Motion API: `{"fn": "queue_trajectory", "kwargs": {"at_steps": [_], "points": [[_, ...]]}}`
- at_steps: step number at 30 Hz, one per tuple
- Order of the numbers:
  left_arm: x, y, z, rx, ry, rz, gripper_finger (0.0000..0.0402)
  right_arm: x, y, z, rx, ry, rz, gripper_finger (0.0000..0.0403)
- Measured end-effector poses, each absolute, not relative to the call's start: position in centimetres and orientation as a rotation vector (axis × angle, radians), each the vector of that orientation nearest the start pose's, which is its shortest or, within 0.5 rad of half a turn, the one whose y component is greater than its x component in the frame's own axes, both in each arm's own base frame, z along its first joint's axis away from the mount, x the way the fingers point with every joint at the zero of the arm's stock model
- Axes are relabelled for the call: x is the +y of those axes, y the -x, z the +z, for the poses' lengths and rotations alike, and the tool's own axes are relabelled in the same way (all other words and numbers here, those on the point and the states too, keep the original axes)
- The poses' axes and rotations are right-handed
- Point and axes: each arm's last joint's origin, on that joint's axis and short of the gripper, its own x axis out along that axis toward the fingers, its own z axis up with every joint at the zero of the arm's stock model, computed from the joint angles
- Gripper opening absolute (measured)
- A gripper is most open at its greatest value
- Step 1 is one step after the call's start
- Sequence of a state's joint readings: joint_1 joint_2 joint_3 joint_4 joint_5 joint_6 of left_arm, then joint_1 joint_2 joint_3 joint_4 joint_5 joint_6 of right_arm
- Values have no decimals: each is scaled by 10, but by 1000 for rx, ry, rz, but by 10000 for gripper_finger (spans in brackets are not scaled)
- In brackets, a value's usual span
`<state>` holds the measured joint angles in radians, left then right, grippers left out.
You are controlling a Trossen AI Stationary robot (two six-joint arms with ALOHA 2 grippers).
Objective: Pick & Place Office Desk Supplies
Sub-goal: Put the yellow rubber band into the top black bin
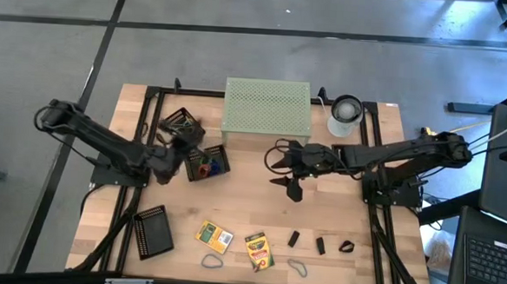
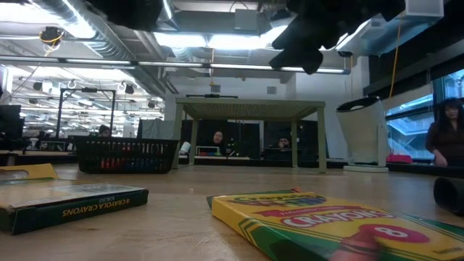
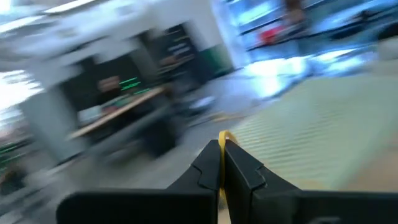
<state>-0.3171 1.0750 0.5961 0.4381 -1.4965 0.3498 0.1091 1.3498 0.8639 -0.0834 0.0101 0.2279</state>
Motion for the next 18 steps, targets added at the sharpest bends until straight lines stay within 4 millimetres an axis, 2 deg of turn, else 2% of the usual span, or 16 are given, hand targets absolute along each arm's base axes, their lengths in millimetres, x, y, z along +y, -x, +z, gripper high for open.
{"fn": "queue_trajectory", "kwargs": {"at_steps": [1, 6, 16, 18], "points": [[-36, -204, 275, 250, -348, 1228, 3, 33, -287, 247, 578, -186, 36, 233], [-25, -194, 282, 231, -309, 1266, 3, 39, -286, 247, 581, -180, 56, 220], [-1, -189, 255, 297, -345, 1384, 3, 49, -284, 246, 592, -168, 91, 204], [5, -187, 248, 319, -321, 1348, 3, 50, -284, 246, 594, -167, 93, 204]]}}
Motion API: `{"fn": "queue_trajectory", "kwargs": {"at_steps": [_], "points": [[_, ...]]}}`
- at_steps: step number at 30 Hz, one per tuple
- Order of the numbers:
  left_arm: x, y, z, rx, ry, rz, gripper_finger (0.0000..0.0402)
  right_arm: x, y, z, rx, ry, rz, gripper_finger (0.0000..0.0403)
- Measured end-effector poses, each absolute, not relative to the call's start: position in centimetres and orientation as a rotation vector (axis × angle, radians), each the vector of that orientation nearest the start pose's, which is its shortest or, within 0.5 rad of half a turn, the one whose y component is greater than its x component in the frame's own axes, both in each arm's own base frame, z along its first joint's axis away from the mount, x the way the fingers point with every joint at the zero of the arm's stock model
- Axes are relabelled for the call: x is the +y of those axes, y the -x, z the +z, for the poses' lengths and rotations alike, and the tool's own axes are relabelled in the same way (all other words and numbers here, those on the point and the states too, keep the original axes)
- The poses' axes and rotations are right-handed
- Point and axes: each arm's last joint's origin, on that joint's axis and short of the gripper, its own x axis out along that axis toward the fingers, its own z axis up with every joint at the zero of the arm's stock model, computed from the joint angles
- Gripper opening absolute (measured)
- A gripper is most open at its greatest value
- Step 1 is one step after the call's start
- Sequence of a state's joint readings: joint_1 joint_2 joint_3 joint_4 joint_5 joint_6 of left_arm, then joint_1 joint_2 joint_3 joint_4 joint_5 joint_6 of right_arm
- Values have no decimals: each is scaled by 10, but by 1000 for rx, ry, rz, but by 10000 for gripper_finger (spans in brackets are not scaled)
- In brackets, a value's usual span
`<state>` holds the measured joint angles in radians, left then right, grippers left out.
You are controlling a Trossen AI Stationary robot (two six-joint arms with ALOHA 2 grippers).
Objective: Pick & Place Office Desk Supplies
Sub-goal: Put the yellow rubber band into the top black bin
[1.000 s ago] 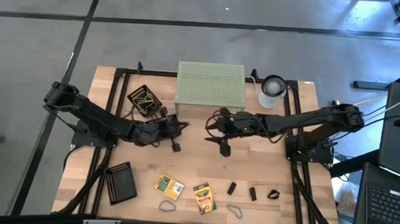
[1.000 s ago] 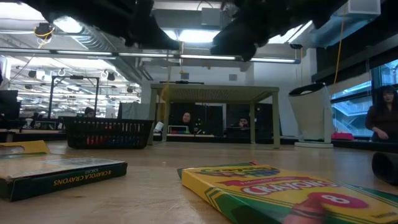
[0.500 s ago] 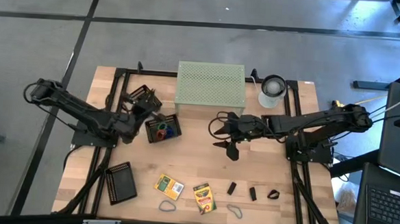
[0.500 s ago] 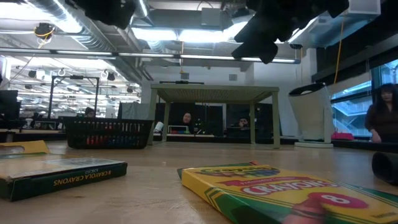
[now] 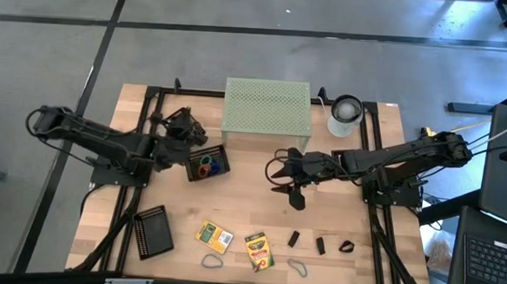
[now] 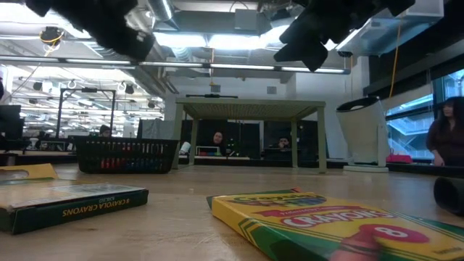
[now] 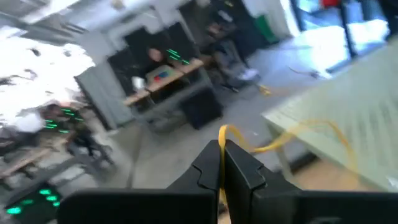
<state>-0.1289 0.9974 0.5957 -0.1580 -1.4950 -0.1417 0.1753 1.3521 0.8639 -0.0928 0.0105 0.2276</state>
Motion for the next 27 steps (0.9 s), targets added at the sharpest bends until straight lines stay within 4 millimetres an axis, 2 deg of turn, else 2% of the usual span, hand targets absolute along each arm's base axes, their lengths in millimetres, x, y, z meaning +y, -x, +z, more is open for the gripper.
{"fn": "queue_trajectory", "kwargs": {"at_steps": [5, 15, 22, 27], "points": [[23, -182, 229, 474, -138, 1165, 3, 51, -284, 246, 596, -163, 97, 204], [58, -150, 206, 769, 137, 1286, 3, 51, -284, 246, 597, -162, 97, 204], [67, -144, 204, 806, 211, 1324, 6, 51, -284, 246, 596, -162, 98, 204], [67, -144, 204, 820, 215, 1309, 27, 51, -284, 246, 596, -162, 98, 203]]}}
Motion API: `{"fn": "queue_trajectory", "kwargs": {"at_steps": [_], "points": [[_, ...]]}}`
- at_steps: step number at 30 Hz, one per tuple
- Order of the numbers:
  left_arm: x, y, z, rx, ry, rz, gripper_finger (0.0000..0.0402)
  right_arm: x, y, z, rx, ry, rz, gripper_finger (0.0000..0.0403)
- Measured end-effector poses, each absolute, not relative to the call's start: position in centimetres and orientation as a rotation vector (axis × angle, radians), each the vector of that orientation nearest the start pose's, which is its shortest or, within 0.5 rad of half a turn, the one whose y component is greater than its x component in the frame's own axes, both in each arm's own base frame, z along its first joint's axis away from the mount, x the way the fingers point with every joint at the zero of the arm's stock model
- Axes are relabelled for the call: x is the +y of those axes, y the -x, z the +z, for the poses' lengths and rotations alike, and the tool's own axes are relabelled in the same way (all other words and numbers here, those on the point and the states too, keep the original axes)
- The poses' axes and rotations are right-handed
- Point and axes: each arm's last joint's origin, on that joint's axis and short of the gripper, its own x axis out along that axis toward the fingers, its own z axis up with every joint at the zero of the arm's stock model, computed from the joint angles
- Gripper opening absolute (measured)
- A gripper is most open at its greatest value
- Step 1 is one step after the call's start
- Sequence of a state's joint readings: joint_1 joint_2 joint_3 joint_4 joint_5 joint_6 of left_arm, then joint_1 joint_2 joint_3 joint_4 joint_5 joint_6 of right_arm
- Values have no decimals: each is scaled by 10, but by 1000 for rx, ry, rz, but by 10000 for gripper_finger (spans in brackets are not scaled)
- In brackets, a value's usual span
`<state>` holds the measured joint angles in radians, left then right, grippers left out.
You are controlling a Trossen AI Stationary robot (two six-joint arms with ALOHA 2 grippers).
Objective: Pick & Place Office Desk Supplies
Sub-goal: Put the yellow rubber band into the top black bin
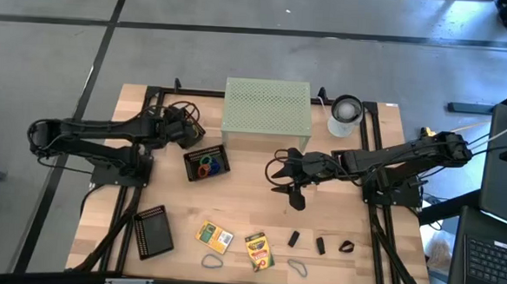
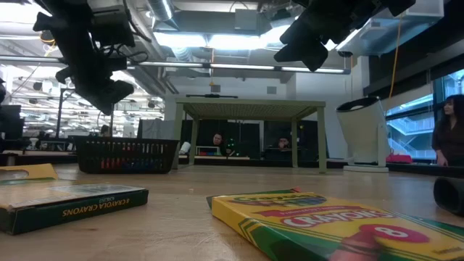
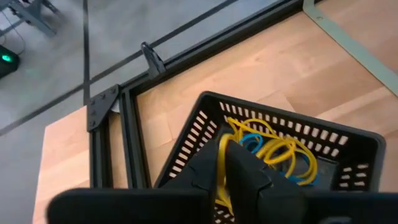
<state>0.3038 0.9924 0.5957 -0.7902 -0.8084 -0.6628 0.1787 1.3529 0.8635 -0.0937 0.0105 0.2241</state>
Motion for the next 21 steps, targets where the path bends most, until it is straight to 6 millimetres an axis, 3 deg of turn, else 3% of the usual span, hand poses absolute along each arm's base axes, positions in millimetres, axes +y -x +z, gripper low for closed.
{"fn": "queue_trajectory", "kwargs": {"at_steps": [13, 18, 21], "points": [[67, -145, 203, 830, 245, 1284, 129, 50, -280, 240, 667, -155, 88, 203], [68, -143, 205, 781, 192, 1364, 147, 50, -279, 239, 676, -156, 86, 203], [67, -144, 204, 801, 243, 1319, 147, 50, -279, 239, 676, -156, 86, 203]]}}
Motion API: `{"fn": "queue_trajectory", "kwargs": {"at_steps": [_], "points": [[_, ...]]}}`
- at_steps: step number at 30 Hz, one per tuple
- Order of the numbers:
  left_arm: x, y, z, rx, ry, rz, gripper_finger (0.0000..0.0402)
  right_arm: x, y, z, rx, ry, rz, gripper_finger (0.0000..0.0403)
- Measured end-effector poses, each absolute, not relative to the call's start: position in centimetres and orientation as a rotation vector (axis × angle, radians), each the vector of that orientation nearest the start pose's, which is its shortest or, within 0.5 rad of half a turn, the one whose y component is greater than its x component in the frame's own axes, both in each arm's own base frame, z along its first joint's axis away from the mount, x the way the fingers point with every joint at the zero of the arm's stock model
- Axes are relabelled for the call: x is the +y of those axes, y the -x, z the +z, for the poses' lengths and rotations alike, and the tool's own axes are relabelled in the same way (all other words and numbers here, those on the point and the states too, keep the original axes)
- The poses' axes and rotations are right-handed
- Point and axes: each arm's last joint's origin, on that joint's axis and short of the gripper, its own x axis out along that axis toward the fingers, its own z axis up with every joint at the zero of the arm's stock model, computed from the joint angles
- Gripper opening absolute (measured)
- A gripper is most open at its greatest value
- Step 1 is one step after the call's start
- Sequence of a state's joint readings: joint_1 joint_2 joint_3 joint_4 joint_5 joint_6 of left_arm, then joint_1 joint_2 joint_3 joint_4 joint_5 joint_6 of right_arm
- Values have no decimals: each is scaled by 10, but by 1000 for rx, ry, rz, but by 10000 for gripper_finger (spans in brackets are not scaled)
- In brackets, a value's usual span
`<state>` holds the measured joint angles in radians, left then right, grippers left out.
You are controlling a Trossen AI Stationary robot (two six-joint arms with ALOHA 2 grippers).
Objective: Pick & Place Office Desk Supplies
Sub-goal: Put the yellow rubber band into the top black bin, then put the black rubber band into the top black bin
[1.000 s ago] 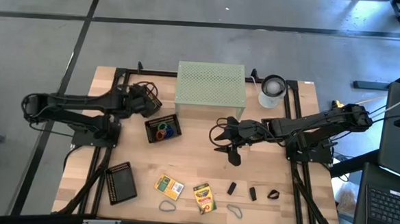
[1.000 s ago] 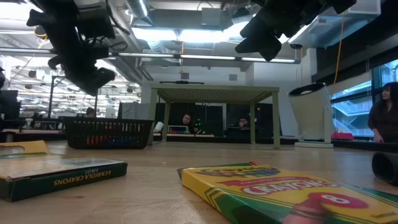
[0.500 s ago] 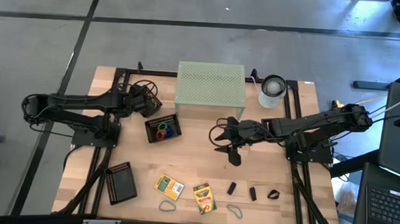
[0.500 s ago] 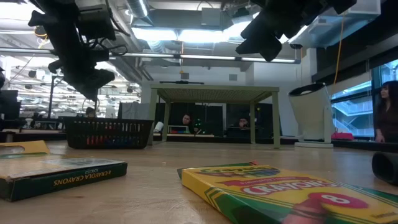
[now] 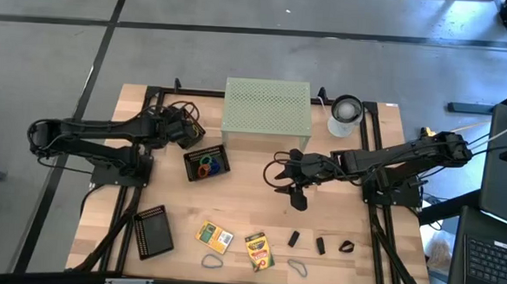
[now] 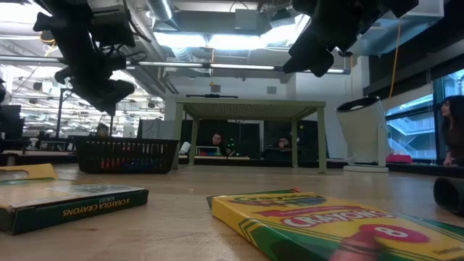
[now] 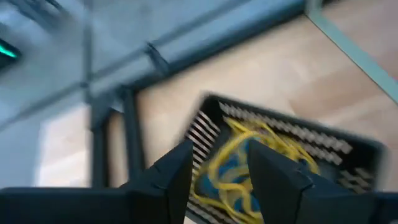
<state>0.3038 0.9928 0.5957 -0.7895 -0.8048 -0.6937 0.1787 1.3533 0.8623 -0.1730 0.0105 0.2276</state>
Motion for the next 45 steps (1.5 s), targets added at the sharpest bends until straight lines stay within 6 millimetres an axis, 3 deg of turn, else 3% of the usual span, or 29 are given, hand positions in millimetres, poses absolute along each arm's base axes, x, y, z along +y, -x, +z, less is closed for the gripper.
{"fn": "queue_trajectory", "kwargs": {"at_steps": [6, 14, 18, 26, 33, 38, 45], "points": [[62, -148, 199, 925, 402, 1079, 144, 50, -279, 239, 676, -156, 86, 203], [62, -149, 200, 901, 409, 1098, 144, 50, -279, 238, 687, -174, 83, 203], [60, -152, 200, 898, 445, 1046, 143, 52, -273, 232, 781, -253, 97, 203], [44, -165, 204, 830, 405, 911, 143, 78, -255, 187, 975, -312, 95, 203], [27, -180, 211, 727, 357, 762, 143, 111, -246, 155, 1059, -33, 290, 204], [16, -184, 212, 699, 357, 702, 143, 129, -245, 132, 1131, 2, 392, 204], [7, -184, 213, 698, 342, 661, 143, 147, -247, 121, 1104, -2, 486, 204]]}}
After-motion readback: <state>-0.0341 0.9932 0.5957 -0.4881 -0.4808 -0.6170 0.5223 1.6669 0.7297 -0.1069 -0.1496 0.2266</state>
